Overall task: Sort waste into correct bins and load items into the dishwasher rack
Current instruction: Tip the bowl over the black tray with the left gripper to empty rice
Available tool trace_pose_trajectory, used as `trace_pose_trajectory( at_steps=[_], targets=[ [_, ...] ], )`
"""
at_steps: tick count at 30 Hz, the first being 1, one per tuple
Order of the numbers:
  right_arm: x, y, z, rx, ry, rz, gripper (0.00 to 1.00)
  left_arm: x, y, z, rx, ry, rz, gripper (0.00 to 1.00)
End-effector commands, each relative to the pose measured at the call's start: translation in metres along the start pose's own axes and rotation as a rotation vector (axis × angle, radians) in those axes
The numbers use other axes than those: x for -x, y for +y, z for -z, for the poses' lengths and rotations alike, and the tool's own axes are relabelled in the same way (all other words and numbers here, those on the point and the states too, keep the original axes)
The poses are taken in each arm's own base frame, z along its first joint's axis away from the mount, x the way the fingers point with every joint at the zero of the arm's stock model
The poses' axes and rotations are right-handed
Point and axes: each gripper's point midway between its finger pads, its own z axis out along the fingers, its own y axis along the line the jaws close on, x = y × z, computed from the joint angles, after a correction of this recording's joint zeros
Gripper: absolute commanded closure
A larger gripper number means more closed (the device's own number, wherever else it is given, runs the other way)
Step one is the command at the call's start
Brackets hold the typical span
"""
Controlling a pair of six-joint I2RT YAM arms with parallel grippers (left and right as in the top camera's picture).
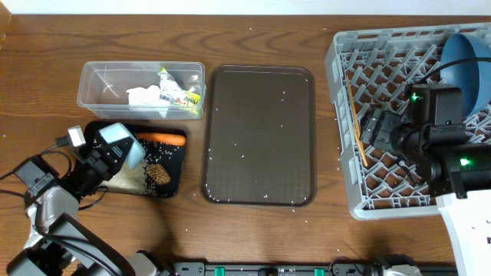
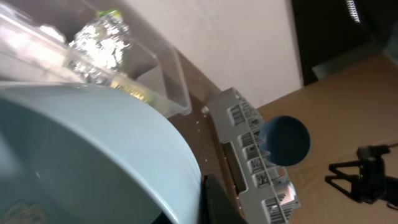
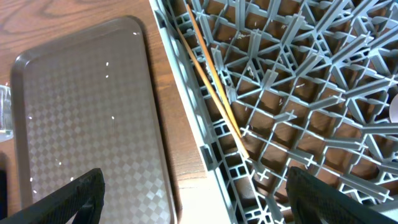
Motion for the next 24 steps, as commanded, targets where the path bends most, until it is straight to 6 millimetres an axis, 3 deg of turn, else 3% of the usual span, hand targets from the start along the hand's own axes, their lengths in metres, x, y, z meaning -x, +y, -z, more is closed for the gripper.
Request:
trace_pose_trajectory(
  at_steps=[1, 4, 6, 9, 11, 14, 19, 24],
  targets=[
    [0.002, -0.001, 0.000, -0.001, -0.007, -0.002, 0.13, 0.001, -0.015, -0.001, -0.088, -0.007, -0.028, 0.94],
    [0.002, -0.001, 0.000, -0.001, -0.007, -0.002, 0.13, -0.002, 0.002, -0.002, 0.004, 0.010, -0.026, 0.94],
    [0.002, -0.001, 0.000, -0.001, -0.007, -0.002, 0.13, 0.002, -0.014, -0.002, -0.091, -0.007, -0.071, 0.94],
    [0.003, -0.001, 0.000, -0.002, -0.008, -0.002, 0.13, 0.003, -0.005, -0.004, -0.038, 0.003, -0.038, 0.93],
    [0.004, -0.001, 0.000, -0.004, -0.012, -0.002, 0.13, 0.002, -0.015, -0.004, -0.092, -0.001, -0.038, 0.94],
    [0.004, -0.001, 0.000, -0.002, -0.014, -0.002, 0.13, 0.000, 0.002, -0.005, 0.002, 0.014, 0.024, 0.94],
    [0.004, -0.001, 0.000, -0.002, -0.016, 0.003, 0.13, -0.001, -0.018, -0.011, -0.109, 0.029, -0.002, 0.94],
    [0.006, 0.000, 0.000, 0.001, -0.021, 0.002, 0.13, -0.014, -0.038, -0.035, -0.166, 0.120, -0.034, 0.94]
  ],
)
